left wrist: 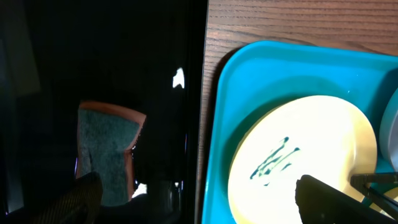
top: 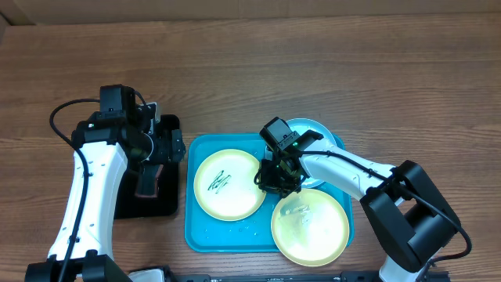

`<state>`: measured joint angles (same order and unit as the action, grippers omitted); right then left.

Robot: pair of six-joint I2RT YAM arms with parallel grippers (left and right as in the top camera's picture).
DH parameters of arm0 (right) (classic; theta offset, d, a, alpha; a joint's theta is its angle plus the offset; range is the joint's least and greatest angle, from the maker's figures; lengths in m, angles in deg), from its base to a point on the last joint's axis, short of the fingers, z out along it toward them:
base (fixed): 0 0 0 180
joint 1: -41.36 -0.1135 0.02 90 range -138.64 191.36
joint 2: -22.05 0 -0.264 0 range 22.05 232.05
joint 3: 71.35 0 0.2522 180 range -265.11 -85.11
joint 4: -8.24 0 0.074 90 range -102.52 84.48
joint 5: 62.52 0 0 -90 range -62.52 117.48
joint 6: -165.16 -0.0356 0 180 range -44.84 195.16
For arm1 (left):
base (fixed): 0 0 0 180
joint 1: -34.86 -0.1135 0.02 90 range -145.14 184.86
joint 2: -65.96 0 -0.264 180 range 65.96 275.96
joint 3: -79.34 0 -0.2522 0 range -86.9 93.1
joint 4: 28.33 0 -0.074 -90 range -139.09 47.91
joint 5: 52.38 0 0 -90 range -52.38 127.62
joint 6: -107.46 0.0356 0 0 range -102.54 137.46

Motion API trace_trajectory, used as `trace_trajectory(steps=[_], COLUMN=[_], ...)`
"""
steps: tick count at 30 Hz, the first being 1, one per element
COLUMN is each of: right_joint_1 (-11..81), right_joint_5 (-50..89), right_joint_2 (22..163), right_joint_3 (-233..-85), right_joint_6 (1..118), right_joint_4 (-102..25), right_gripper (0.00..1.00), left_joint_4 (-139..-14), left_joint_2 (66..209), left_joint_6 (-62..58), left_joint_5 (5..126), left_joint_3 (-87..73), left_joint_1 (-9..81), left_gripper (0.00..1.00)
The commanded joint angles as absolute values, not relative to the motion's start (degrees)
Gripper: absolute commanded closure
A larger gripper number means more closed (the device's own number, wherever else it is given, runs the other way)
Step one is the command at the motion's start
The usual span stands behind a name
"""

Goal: Clean dirty plates on tray and stack at the side
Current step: 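Lower the right gripper and grip the light-blue plate's rim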

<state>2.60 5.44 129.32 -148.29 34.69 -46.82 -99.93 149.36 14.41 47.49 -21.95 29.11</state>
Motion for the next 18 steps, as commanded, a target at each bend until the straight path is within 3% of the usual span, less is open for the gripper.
trace_trajectory(steps=[1,2,5,6,7,8,9,11,12,13,14,16,17,18], right_joint_1=[2.3,2.3,2.3,2.3,2.3,2.3,2.3,2.3,2.3,2.3,2.3,2.3,2.3,2.3], right_joint_5=[5.7,5.7,5.7,5.7,5.7,5.7,5.7,5.7,5.5,5.4,5.3,5.3,5.3,5.3], right_joint_2=[129.6,129.6,129.6,129.6,129.6,129.6,129.6,129.6,129.6,129.6,129.6,129.6,129.6,129.6], right_joint_3=[-148.0,-148.0,-148.0,-148.0,-148.0,-148.0,-148.0,-148.0,-148.0,-148.0,-148.0,-148.0,-148.0,-148.1], right_joint_6=[34.4,34.4,34.5,34.5,34.6,34.6,34.6,34.9,34.9,35.1,35.1,35.1,35.1,35.1], right_joint_4=[-47.0,-47.0,-47.4,-47.6,-47.9,-48.2,-48.5,-49.1,-49.3,-49.6,-49.7,-50.3,-50.5,-50.6], right_gripper=[0.96,0.96,0.96,0.96,0.96,0.96,0.96,0.96,0.96,0.96,0.96,0.96,0.96,0.96], left_joint_4=[-100.1,-100.0,-99.9,-99.9,-99.9,-99.9,-100.0,-101.5,-102.4,-103.2,-103.6,-102.7,-101.6,-100.2], left_joint_2=[149.1,149.1,149.1,149.1,149.1,149.1,149.1,149.1,149.1,149.1,149.1,149.1,149.1,149.1], left_joint_6=[14.0,14.0,14.0,14.0,14.0,14.0,14.0,14.1,14.0,13.1,11.0,7.7,7.6,6.6], left_joint_5=[48.2,48.2,48.2,48.3,48.2,48.2,48.2,46.9,44.9,41.9,38.6,36.0,36.1,35.8], left_joint_3=[-22.0,-22.0,-22.0,-22.0,-22.0,-22.0,-22.0,-22.0,-22.1,-22.6,-23.4,-26.0,-27.7,-29.3], left_joint_1=[28.9,28.9,28.9,28.9,28.9,28.9,28.9,28.9,28.9,28.9,28.8,28.5,28.2,27.9], left_gripper=[0.01,0.14,0.86,0.86,0.62,0.27,0.07,0.29,0.32,0.11,0.0,0.0,0.14,0.22])
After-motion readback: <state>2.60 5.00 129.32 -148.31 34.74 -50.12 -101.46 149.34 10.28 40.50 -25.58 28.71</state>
